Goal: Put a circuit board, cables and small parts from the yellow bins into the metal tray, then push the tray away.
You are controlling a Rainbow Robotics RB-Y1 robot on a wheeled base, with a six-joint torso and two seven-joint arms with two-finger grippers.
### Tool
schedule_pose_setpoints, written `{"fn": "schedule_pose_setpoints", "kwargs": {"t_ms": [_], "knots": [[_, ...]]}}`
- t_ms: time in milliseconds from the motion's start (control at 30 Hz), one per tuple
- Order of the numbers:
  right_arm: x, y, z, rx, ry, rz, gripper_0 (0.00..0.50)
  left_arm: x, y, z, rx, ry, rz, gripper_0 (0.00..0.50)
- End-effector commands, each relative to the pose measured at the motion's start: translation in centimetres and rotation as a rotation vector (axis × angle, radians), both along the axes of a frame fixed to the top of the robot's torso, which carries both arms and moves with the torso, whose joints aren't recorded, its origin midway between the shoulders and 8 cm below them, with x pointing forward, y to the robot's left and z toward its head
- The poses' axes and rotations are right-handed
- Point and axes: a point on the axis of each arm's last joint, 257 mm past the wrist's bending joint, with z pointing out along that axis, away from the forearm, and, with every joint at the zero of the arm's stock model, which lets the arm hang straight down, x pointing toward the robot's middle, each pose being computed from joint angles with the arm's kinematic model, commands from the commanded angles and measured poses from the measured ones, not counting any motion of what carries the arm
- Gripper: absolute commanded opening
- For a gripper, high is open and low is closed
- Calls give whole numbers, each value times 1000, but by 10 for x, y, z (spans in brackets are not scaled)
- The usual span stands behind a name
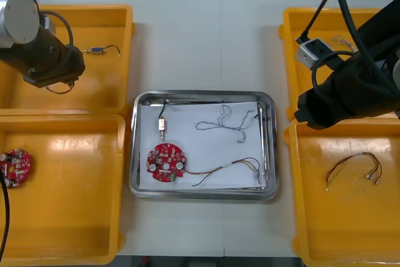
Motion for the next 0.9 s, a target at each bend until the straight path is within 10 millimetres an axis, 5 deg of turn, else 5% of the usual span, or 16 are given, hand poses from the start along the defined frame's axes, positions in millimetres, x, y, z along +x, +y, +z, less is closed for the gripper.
{"fn": "schedule_pose_setpoints", "kwargs": {"t_ms": [33, 300, 900], "knots": [[-4, -36, 11, 34, -19, -146, 500, -10, 10, 43, 80, -34, -58, 0], [-14, -75, 11, 82, -17, -287, 500, -29, -15, 53, 102, -19, -96, 0], [-32, -148, 8, 107, -27, -501, 500, -55, -115, 55, 66, -69, -196, 0]]}}
